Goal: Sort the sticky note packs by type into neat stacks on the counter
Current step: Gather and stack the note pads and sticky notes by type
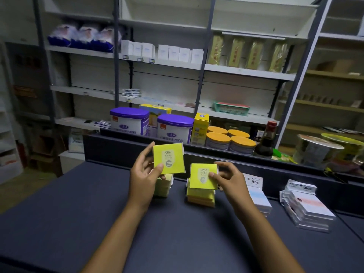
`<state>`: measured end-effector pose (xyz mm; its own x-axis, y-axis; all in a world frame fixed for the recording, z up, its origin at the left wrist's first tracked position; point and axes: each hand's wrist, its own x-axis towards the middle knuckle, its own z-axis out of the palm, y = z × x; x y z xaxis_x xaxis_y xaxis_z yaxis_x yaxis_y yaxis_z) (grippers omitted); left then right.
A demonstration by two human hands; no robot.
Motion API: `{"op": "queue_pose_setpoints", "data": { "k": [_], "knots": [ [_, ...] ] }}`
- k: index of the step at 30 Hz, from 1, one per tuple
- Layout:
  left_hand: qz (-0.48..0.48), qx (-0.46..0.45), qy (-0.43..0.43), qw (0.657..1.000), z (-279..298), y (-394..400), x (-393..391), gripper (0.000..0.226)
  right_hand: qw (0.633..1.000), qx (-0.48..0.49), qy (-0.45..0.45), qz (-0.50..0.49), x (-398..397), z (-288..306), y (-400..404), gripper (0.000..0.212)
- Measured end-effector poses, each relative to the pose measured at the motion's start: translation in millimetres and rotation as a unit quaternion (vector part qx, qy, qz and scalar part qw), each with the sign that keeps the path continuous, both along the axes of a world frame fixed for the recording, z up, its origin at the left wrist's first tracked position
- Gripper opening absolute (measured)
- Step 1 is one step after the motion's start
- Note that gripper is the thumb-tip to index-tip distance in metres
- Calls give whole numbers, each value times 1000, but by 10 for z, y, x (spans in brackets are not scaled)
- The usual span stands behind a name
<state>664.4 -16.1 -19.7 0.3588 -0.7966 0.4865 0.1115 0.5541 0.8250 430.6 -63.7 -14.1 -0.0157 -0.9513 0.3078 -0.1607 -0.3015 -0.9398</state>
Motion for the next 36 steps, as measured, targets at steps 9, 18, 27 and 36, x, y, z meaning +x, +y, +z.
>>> {"op": "queue_pose_setpoints", "data": {
  "k": [9, 18, 27, 36],
  "knots": [
    [-10, 5, -18, 1000, -21, -5, -58, 59, 979, 0, 189, -70, -33, -145, -33, 35],
    [-9, 14, -32, 999, -19, 14, -99, 59, 939, 9, 335, -81, 20, -221, -56, 48],
    [-20, 45, -82, 995, 56, -35, -318, 58, 852, -148, 478, -157, -263, 10, 40, 42],
    [17, 146, -249, 957, 95, -317, -749, 59, 799, -111, 563, -181, -511, -6, -11, 46]
  ]
}}
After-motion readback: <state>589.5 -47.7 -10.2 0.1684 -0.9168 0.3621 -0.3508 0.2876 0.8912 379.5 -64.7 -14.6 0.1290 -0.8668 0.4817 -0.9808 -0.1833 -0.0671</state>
